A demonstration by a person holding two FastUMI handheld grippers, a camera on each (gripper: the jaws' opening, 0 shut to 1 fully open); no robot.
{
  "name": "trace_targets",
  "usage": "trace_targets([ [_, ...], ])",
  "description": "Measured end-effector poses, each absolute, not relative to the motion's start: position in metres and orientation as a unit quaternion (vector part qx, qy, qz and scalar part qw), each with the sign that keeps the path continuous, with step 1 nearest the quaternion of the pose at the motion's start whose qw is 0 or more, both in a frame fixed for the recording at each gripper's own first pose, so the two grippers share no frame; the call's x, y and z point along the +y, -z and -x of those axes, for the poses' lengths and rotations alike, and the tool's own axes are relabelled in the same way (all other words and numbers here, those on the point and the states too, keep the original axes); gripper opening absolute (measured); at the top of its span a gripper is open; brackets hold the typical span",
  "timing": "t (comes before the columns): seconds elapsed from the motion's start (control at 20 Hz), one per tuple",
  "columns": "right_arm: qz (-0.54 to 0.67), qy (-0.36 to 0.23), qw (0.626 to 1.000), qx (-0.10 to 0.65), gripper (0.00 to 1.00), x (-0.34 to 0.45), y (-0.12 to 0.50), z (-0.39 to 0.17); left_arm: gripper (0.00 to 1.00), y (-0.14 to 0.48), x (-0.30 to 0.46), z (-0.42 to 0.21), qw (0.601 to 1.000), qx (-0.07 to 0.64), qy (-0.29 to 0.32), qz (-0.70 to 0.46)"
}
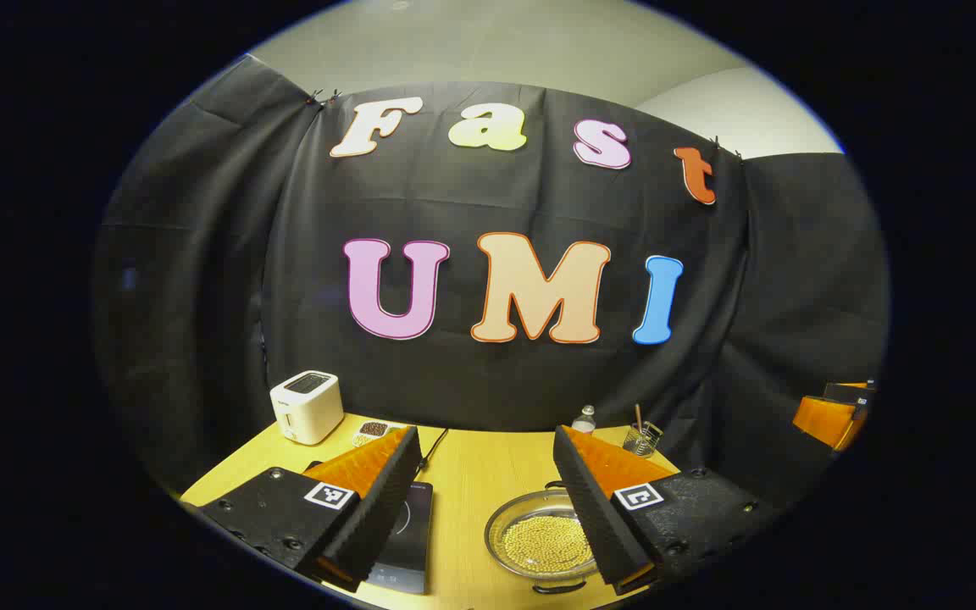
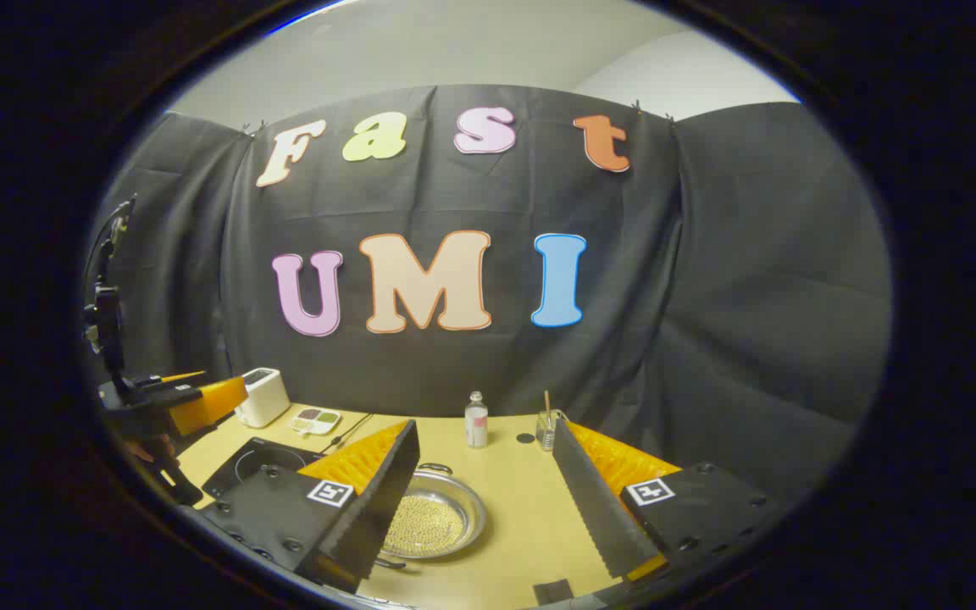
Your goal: First push the handle of the pot to place it horizontally, then grasp the pot with both hands and set it on the induction cooktop.
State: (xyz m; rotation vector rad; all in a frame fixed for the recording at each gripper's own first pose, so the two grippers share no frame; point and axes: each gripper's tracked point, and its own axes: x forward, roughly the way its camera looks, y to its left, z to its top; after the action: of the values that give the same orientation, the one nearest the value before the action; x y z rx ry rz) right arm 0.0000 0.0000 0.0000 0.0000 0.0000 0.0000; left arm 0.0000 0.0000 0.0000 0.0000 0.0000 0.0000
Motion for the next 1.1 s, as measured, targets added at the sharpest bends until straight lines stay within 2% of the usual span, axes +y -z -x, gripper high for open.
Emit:
trace_targets([
  [0.7,0.006,-0.018,1.0,0.011,0.99,-0.005,0.009,-0.012,0.96,0.007,-0.011,-0.003,1.0,0.008,-0.008,-0.027],
  [1.1,0.003,-0.07,0.997,0.017,0.99,-0.001,0.014,-0.032,0.96,0.01,-0.008,0.011,0.997,0.007,-0.052,-0.048],
])
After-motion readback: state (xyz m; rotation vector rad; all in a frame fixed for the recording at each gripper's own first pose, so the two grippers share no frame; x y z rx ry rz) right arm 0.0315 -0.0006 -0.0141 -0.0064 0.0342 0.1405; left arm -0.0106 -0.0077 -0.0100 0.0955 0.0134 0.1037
